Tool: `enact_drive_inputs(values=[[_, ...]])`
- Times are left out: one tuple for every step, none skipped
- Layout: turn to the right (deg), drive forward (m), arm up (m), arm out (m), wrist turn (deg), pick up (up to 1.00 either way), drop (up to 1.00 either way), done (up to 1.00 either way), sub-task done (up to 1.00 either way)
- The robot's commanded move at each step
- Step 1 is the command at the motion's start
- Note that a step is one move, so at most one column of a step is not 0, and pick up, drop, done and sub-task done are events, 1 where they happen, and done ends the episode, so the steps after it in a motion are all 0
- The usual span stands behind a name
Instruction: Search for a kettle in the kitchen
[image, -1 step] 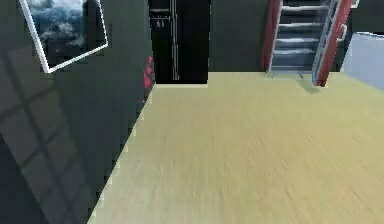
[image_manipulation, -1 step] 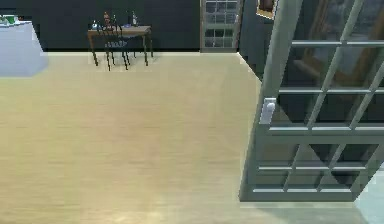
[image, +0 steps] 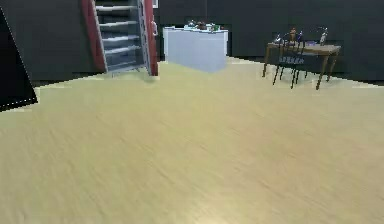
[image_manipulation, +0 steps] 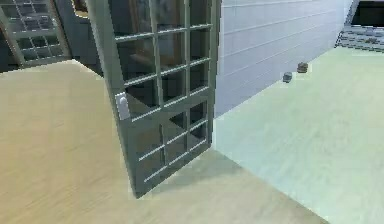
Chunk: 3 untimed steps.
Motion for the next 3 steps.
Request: enact_drive_inputs(values=[[21.0, 0.0, 0.0, 0.0, 0.0, 0.0, 0.0, 0.0, 0.0], [0.0, 1.0, 0.0, 0.0, 0.0, 0.0, 0.0, 0.0, 0.0], [3.0, 0.0, 0.0, 0.0, 0.0, 0.0, 0.0, 0.0, 0.0]])
